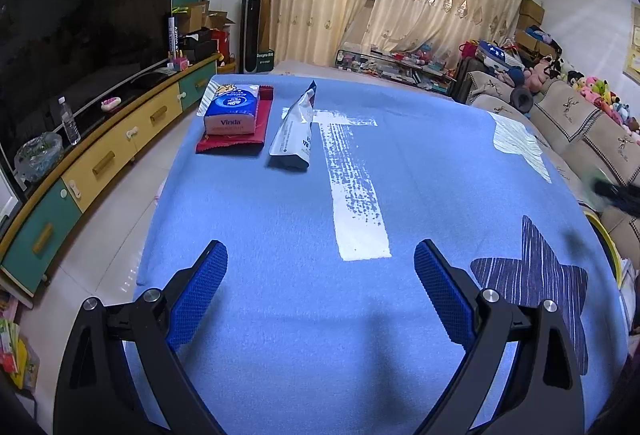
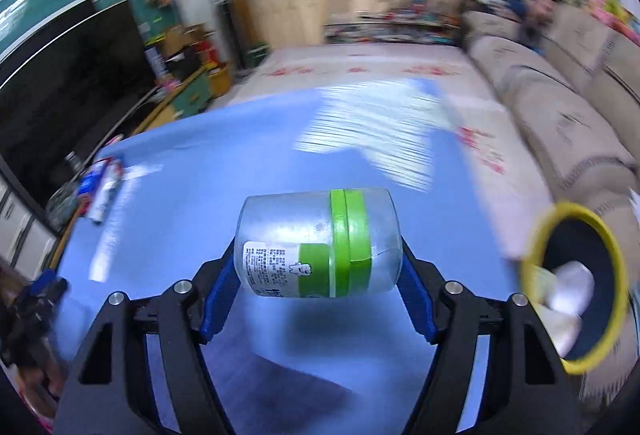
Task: Collect trash
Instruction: 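Carry the jar over the yellow bin and open the right gripper, then grasp the white tube with the blue cap with the left gripper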
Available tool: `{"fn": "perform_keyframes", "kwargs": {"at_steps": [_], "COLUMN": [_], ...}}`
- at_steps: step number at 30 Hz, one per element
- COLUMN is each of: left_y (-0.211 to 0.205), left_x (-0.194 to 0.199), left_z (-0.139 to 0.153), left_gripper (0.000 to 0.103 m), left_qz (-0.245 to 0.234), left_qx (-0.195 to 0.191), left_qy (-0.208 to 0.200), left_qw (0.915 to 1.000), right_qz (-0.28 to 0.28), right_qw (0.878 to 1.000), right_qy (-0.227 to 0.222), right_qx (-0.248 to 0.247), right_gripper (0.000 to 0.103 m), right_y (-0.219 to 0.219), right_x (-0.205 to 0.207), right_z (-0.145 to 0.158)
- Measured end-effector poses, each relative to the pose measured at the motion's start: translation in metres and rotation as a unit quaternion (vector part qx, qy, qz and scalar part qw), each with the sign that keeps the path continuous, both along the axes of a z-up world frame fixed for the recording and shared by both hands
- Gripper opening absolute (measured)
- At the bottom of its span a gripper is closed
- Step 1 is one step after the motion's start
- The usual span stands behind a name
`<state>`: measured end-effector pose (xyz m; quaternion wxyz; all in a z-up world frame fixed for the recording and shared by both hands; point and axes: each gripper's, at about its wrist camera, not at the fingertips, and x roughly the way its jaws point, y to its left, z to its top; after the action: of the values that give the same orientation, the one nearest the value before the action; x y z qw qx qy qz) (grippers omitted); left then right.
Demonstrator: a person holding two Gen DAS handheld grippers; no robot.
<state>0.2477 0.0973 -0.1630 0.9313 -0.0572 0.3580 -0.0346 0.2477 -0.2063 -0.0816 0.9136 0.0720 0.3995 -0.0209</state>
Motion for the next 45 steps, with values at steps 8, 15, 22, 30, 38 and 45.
{"fn": "perform_keyframes", "kwargs": {"at_steps": [8,15,22,30,38,45], "left_y": [0.000,0.000,0.005,0.003,-0.016,-0.017], "left_x": [-0.003,0.000,0.002,0.007,0.024,0.092], "left_z": [0.001,-0.001,-0.002,-0.005,0.010,0.028], "left_gripper": [0.093,0.094,0.094,0.094,0.094,0.077], "left_qz": [-0.003,-0.006,-0.001,-0.004,-0.029,-0.051], "left_qx": [-0.003,-0.002,-0.014,-0.010,0.040,0.069], "left_qy": [-0.004,0.001,0.007,0.018,0.037,0.025], "left_qw": [1.0000,1.0000,0.9999,0.9998,0.9981,0.9960], "right_qz": [-0.146,-0.206,-0.261,-0.237,-0.195,-0.165], "right_qw": [0.989,0.978,0.963,0.971,0.981,0.986], "right_qy": [0.006,0.040,0.062,0.035,0.007,-0.008], "right_qx": [-0.013,-0.005,0.001,0.003,0.005,0.023], "right_gripper": [0.068,0.068,0.073,0.077,0.078,0.078], "right_y": [-0.128,-0.189,-0.229,-0.209,-0.175,-0.162], "right_x": [-0.062,-0.059,-0.045,-0.063,-0.063,-0.059], "right_z": [-0.007,-0.035,-0.060,-0.044,-0.029,-0.028]}}
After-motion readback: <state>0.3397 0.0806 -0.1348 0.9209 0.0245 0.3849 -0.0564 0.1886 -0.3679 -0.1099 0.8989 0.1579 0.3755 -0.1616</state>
